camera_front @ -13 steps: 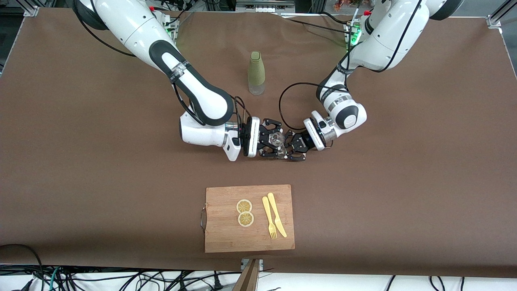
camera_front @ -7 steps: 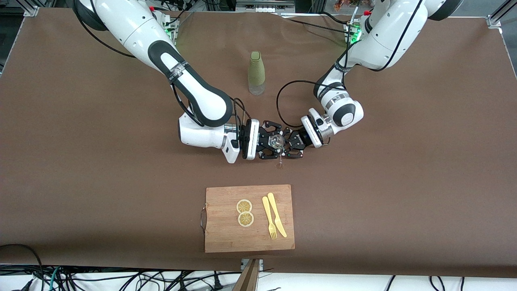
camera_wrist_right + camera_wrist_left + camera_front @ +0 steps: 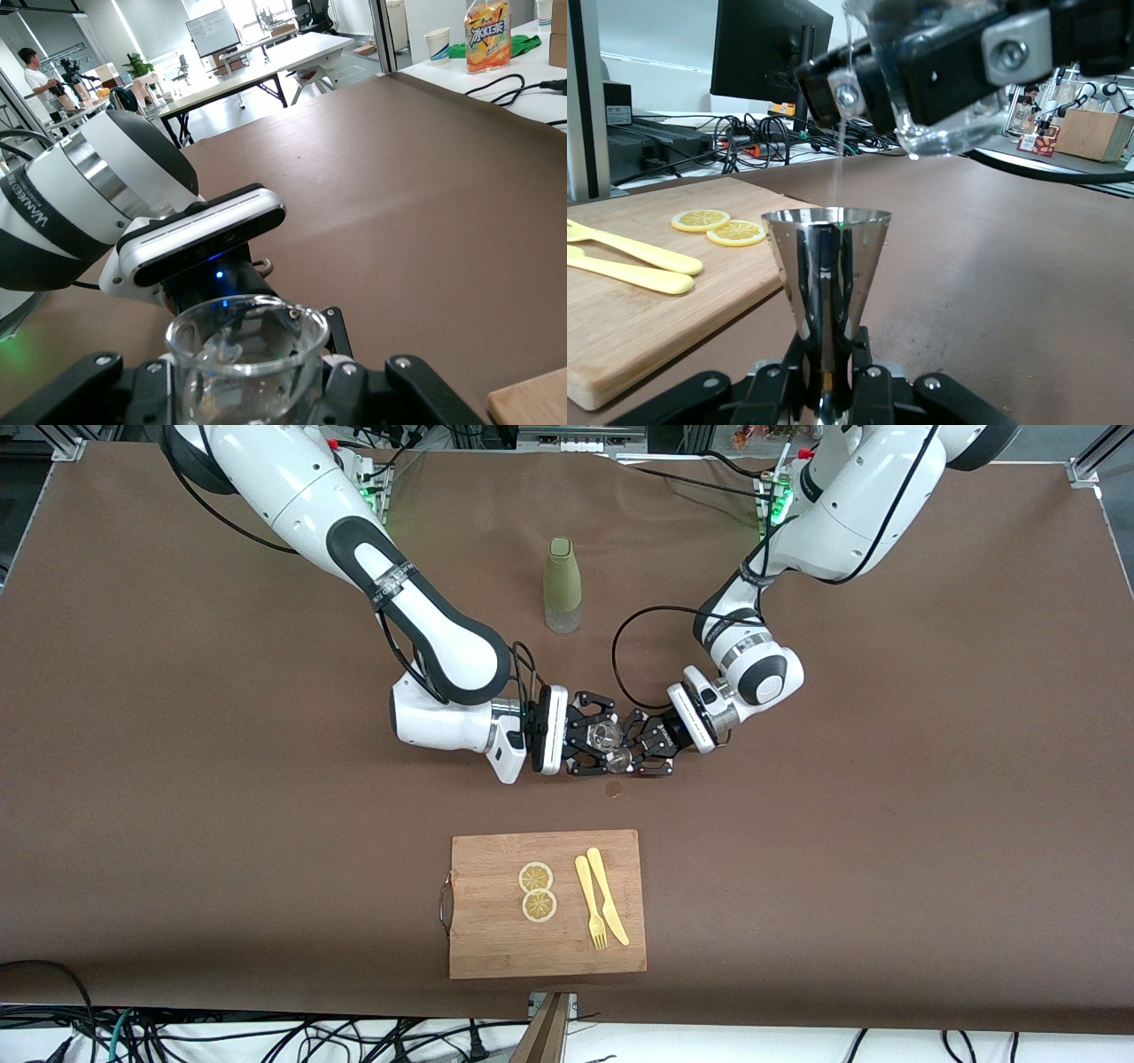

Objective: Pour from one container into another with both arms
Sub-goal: 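Tilt the glass cup with the right gripper, pouring into the held jigger, then bring the glass cup upright and draw both grippers apart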

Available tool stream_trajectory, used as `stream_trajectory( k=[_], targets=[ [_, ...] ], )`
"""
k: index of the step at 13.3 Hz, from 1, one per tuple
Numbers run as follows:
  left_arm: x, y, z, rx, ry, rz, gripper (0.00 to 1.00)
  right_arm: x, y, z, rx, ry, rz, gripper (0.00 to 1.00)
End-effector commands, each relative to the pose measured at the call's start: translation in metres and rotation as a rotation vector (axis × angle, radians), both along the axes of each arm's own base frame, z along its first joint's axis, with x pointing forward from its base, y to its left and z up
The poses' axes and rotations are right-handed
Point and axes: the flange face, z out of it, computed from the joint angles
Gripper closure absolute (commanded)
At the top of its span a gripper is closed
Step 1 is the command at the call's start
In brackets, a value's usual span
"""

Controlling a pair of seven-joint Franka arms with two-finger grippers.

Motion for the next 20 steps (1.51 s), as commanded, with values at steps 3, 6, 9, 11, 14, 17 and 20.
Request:
stream_trajectory(
  k=[3,6,9,11,14,17,20],
  targets=[
    [-0.003,-0.002,0.003,0.034,-0.1,0.017,1.0,0.002,0.005,0.007,0.004,-0.032,0.008,0.95],
    [-0.003,-0.002,0.003,0.032,-0.098,0.023,1.0,0.006,0.001,0.009,0.008,-0.07,0.02,0.95],
    [-0.003,-0.001,0.003,0.031,-0.092,0.035,1.0,0.01,-0.005,0.017,0.039,-0.118,0.06,0.95],
    [-0.001,0.001,0.003,0.023,-0.08,0.044,1.0,0.022,-0.022,0.029,0.082,-0.13,0.085,0.95],
    [0.001,0.015,0.001,0.021,-0.076,0.064,1.0,0.043,-0.057,0.063,0.159,-0.15,0.126,0.95],
    [-0.001,0.045,-0.002,-0.038,-0.093,0.052,1.0,0.065,-0.114,0.089,0.267,-0.165,0.183,0.95],
    [0.001,0.085,-0.002,-0.088,-0.152,-0.04,1.0,0.08,-0.176,0.1,0.361,-0.175,0.244,0.95]
  ],
)
